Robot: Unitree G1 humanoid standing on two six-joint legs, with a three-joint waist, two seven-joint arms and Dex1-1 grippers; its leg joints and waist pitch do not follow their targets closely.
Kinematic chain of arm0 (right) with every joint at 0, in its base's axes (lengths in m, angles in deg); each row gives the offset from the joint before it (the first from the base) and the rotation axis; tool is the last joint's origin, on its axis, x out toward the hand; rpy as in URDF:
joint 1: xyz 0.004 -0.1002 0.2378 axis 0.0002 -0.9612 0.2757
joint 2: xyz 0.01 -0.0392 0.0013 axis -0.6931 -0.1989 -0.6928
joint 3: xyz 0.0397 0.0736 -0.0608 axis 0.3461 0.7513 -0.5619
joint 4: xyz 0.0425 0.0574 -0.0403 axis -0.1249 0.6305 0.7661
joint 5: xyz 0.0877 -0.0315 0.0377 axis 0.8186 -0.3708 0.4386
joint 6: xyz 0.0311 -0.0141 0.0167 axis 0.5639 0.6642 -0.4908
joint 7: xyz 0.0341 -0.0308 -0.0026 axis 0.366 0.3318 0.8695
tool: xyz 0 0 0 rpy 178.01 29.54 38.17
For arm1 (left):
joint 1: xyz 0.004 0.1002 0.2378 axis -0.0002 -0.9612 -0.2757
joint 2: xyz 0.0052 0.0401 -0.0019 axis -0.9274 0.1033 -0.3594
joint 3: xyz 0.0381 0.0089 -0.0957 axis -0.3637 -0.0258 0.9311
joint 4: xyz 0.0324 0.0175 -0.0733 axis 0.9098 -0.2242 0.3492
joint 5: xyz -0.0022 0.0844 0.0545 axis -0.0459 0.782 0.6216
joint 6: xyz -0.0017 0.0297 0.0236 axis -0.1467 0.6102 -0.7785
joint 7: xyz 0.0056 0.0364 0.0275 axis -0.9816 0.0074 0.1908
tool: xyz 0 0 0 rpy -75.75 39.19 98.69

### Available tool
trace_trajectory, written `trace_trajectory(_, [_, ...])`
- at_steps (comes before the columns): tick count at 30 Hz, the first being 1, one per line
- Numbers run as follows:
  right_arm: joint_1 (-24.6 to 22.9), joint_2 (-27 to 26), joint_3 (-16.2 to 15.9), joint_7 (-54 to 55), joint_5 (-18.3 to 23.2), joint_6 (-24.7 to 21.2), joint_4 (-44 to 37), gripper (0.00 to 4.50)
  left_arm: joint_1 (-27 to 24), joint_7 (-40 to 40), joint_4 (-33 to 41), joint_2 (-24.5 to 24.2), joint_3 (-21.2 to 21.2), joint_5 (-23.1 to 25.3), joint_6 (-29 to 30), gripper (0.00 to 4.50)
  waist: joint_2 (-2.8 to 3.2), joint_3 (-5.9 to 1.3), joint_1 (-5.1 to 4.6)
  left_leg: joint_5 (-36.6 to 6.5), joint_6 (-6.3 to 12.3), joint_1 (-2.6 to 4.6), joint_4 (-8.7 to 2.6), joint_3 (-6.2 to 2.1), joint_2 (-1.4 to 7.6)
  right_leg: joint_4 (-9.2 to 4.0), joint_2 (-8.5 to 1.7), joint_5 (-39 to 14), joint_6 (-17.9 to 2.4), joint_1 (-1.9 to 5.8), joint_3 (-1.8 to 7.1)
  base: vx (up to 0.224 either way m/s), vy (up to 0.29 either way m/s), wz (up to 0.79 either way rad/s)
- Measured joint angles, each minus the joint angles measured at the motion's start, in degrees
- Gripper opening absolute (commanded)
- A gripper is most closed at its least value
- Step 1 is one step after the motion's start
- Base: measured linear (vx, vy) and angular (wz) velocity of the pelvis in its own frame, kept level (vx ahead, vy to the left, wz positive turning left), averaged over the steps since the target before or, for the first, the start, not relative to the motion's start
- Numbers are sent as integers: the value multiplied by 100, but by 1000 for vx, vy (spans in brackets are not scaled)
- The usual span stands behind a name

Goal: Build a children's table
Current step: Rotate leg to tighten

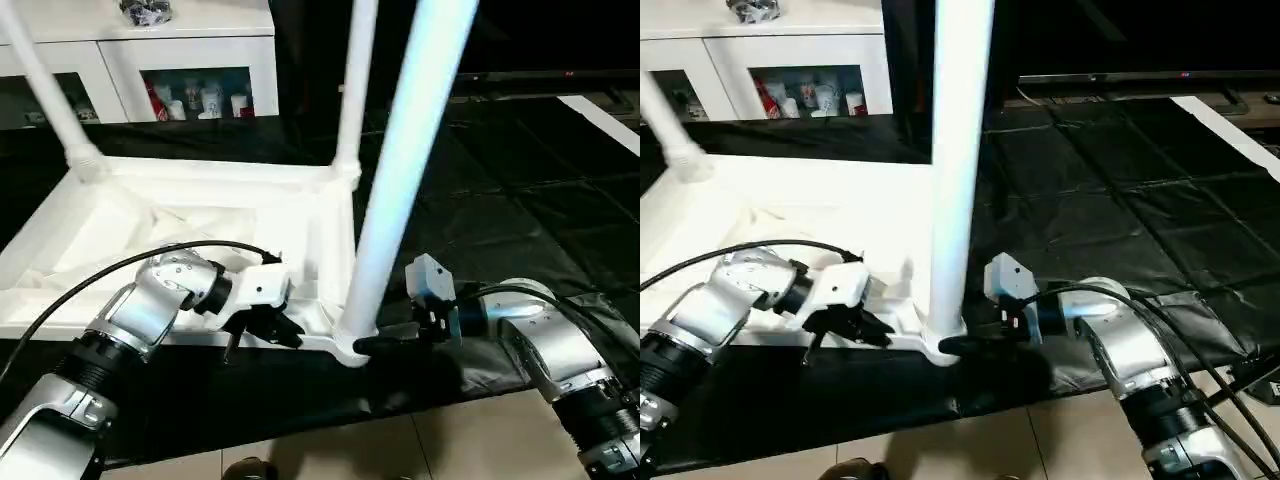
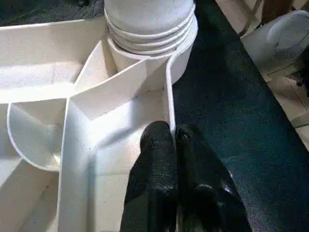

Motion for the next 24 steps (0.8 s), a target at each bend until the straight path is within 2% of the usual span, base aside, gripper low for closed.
trace_trajectory(3, [-1,0,-22,-107,6,-35,-7,287,-27,-16,76,-25,-3,1,5,0,0,0,-1,0,0,0,0,0,0,0,0,0,0,0,-1,0,0,0])
trace_trajectory(13, [-2,1,-20,-186,72,-108,-122,215,-49,-24,104,-36,-41,3,7,0,-3,-2,2,0,0,0,0,0,0,1,0,1,-1,1,0,0,0,0])
trace_trajectory(21, [-150,-110,111,-13,122,-198,-152,206,-71,64,130,36,-4,-6,206,0,-4,-3,-2,0,0,6,0,0,0,2,0,0,-1,5,0,0,0,0])
trace_trajectory(24, [-141,-255,167,352,29,-237,-89,205,-60,295,83,78,62,17,413,0,-5,-3,-35,0,-1,13,0,0,0,4,0,-11,18,4,-1,0,0,0])
